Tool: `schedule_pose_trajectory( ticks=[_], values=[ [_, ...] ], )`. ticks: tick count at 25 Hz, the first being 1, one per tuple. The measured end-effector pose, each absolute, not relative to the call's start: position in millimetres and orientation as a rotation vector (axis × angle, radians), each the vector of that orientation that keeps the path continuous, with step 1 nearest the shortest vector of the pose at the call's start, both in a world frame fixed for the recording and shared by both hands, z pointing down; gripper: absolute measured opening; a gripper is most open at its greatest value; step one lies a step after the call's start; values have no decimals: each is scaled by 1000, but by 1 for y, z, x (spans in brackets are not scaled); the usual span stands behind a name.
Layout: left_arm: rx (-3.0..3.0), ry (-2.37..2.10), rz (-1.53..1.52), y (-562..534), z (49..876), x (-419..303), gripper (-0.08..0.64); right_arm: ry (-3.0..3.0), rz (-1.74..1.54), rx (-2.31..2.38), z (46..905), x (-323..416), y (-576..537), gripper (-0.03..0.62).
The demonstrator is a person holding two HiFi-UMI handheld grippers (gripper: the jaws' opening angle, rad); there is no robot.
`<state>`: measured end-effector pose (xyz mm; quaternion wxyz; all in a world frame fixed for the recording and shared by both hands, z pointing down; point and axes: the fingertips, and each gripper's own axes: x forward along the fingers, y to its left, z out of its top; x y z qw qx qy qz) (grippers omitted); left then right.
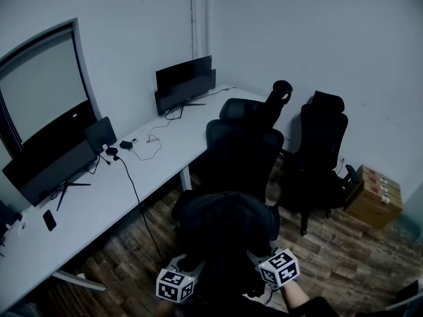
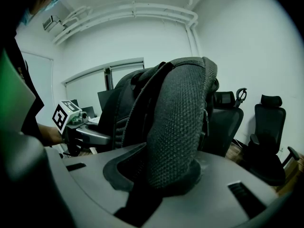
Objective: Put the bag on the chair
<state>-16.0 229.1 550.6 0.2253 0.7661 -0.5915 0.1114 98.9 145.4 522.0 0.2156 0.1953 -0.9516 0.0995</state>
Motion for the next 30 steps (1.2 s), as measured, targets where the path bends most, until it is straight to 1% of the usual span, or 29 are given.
schedule_pose_trajectory(
  ticks=[17,30],
  values=[
    [2047,-1688,282,75,557,-63,146,-2640,281,456,529,48,-14,100],
    [2027,-1652,299,-12,576,-64,146,-2623,304,467,548,49,-100,100]
  ],
)
